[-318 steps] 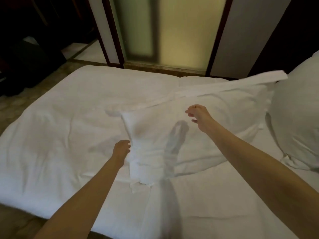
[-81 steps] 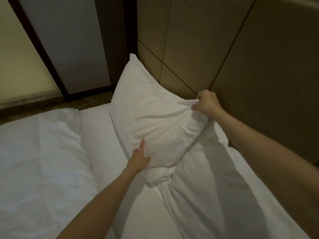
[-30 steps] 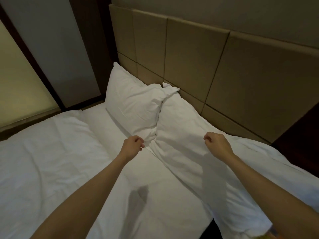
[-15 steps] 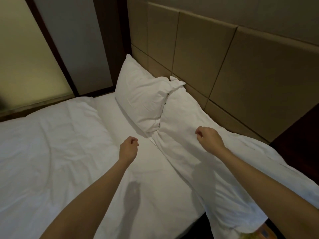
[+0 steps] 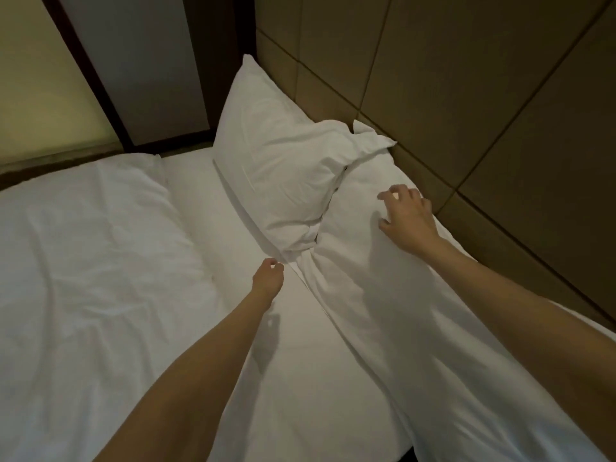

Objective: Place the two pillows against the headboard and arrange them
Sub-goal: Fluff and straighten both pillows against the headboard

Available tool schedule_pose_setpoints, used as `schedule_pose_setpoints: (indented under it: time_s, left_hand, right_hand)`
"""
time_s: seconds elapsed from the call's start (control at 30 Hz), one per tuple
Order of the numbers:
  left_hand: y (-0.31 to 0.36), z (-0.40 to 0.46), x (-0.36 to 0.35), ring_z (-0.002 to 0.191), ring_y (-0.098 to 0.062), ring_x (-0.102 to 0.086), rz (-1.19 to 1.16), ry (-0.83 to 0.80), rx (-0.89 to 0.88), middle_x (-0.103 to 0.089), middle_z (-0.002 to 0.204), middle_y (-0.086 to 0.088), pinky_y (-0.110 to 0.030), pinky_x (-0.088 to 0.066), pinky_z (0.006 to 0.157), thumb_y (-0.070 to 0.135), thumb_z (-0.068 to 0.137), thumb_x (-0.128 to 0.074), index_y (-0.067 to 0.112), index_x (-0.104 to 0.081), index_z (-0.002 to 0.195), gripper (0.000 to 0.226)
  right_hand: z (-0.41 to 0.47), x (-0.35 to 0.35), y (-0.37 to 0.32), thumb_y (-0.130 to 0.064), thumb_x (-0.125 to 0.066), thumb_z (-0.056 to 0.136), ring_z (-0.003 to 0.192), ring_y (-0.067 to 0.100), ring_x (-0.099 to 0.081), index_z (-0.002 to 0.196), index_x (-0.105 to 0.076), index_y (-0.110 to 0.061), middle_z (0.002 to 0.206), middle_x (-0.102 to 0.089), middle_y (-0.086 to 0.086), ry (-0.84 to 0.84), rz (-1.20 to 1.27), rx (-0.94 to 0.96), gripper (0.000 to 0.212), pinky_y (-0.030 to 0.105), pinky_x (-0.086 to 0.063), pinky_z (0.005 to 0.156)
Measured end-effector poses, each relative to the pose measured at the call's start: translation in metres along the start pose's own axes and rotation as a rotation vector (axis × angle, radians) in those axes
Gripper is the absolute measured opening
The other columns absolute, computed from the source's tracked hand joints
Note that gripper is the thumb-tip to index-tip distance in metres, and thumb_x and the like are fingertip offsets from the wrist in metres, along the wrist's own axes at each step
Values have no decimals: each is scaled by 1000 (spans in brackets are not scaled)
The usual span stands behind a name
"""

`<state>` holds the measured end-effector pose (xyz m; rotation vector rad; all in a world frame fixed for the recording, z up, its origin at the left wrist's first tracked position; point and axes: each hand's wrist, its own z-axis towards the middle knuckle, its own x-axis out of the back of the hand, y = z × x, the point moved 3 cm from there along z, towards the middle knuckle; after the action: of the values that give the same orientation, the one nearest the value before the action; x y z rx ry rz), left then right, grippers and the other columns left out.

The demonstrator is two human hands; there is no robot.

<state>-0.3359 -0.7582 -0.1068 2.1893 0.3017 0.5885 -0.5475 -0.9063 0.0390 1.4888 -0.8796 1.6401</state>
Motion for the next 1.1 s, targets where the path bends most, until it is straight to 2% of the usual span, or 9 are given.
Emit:
schedule_pose_setpoints:
  time_s: [0.1, 0.2, 0.3, 0.43, 0.53, 0.7, 0.83, 1.07, 1.1]
  left_hand:
    - [2, 46, -17, 113, -31, -51, -24, -68, 64, -51, 129, -14, -41, -41, 101, 24, 96, -37, 9, -49, 124, 34]
    - [3, 91, -38, 97, -25, -48, -53, -135, 117, -50, 108, -14, -35, -39, 86, 26, 95, -41, 7, -49, 105, 23]
    - [-3, 132, -64, 107, -32, -52, -75, -173, 156, -52, 117, -15, -35, -38, 86, 30, 94, -43, 6, -52, 118, 35]
    - [-8, 165, -100, 100, -27, -58, -85, -211, 173, -57, 119, -17, -35, -41, 82, 29, 94, -45, 9, -54, 110, 27]
    - [-6, 187, -118, 121, -36, -55, -65, -142, 120, -61, 129, -20, -41, -46, 99, 30, 90, -56, -1, -60, 124, 46]
    - [-14, 193, -124, 119, -44, -55, -115, -122, 133, -60, 127, -28, -51, -45, 99, 16, 91, -55, -5, -57, 126, 40]
    - [-39, 172, -126, 123, -51, -48, -20, -142, 166, -48, 133, -39, -57, -42, 102, 20, 99, -39, -17, -41, 133, 50]
    - [-59, 109, -102, 119, -49, -53, -143, -138, 199, -57, 126, -33, -54, -50, 86, 21, 97, -38, -8, -54, 122, 42]
    - [-61, 102, -99, 117, -49, -54, -172, -147, 191, -58, 126, -33, -51, -52, 76, 21, 95, -39, -6, -56, 123, 42]
  right_hand:
    - [30, -19, 6, -43, -62, 83, 139, 37, -19, 143, -26, -22, 155, -16, 13, -91, 17, -158, 73, 57, -19, 108]
    - [48, -45, 18, -59, -63, 77, 142, 38, -12, 148, -7, -29, 159, -6, 13, -158, 42, -262, 96, 61, -16, 108]
    - [56, -61, 25, -67, -57, 75, 134, 41, -26, 149, -5, -28, 156, -18, 16, -47, -96, -219, 98, 61, -27, 100]
    - [63, -73, 32, -71, -55, 72, 114, 41, -46, 148, -10, -22, 139, -41, 17, 83, -174, -189, 101, 56, -37, 89]
    - [70, -76, 37, -72, -57, 70, 105, 39, -51, 146, -20, -14, 126, -49, 18, 142, -145, -215, 103, 52, -40, 85]
    - [70, -81, 38, -63, -64, 73, 89, 34, -59, 125, -40, -12, 111, -59, 12, 154, 75, -174, 77, 43, -47, 71]
    - [66, -79, 42, -55, -60, 78, 61, 24, -46, 99, -40, -18, 78, -53, 0, 157, 186, -171, 48, 31, -30, 53]
    - [40, -58, 33, -48, -59, 81, 67, 39, -59, 99, -48, -13, 81, -65, 16, 193, 229, -121, 40, 35, -38, 56]
    - [32, -54, 32, -47, -60, 81, 66, 38, -59, 97, -50, -12, 79, -65, 16, 223, 262, -111, 40, 34, -38, 56]
